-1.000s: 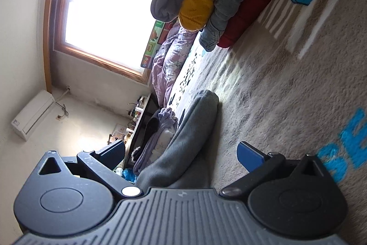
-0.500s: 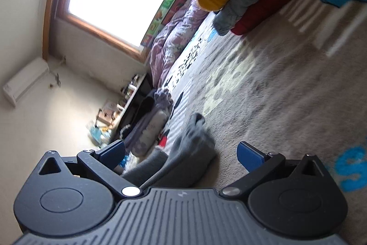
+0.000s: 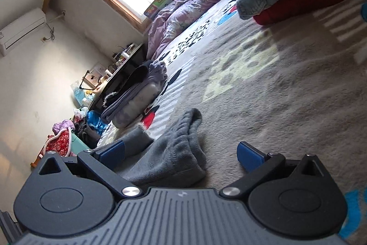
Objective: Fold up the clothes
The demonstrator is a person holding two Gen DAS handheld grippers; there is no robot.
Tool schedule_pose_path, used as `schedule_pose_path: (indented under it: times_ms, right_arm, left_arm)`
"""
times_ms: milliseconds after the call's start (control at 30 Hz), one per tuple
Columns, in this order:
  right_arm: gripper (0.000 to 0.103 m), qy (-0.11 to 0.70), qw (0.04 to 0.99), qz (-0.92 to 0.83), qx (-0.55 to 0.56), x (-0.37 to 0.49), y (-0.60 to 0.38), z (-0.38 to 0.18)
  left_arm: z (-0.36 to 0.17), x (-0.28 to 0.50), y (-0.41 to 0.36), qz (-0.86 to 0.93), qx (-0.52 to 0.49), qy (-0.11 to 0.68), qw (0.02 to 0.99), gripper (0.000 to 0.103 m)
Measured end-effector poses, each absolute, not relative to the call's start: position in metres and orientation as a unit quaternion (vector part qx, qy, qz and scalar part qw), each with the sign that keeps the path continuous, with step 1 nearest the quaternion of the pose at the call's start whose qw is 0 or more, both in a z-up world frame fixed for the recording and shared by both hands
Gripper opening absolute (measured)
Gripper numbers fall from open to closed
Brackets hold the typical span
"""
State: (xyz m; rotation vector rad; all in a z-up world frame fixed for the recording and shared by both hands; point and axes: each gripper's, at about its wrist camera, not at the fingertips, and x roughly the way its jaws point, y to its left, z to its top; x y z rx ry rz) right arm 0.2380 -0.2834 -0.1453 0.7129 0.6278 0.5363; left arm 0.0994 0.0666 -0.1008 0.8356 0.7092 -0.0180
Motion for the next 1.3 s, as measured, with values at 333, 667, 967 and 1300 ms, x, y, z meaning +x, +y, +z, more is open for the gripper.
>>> schedule_pose_path:
  times_ms: [333,667,967,1300]
  right_arm:
    - [0.078,0.310,0.854,0.284,0.308,0.244,-0.259,-0.146]
    - [0.040,0.305,0.848,0.296,0.316,0.244,-0.258,-0.146]
    - [0.035,0.243,0.847,0.266,0.391,0.232,-0.303,-0.133]
    - [0.035,0.187,0.865,0.185,0.428,0.195,-0.382,-0.123]
  left_arm:
    - [-0.070,0.133,0.094,-0.050,0.210,0.362,0.907,0.063]
    - [-0.058,0.178,0.111,-0.097,0.066,0.377,0.919,0.063]
    - [-0.056,0.201,0.143,-0.113,-0.099,0.396,0.906,0.063]
    - [-0.063,0.192,0.148,-0.111,-0.219,0.391,0.887,0.063]
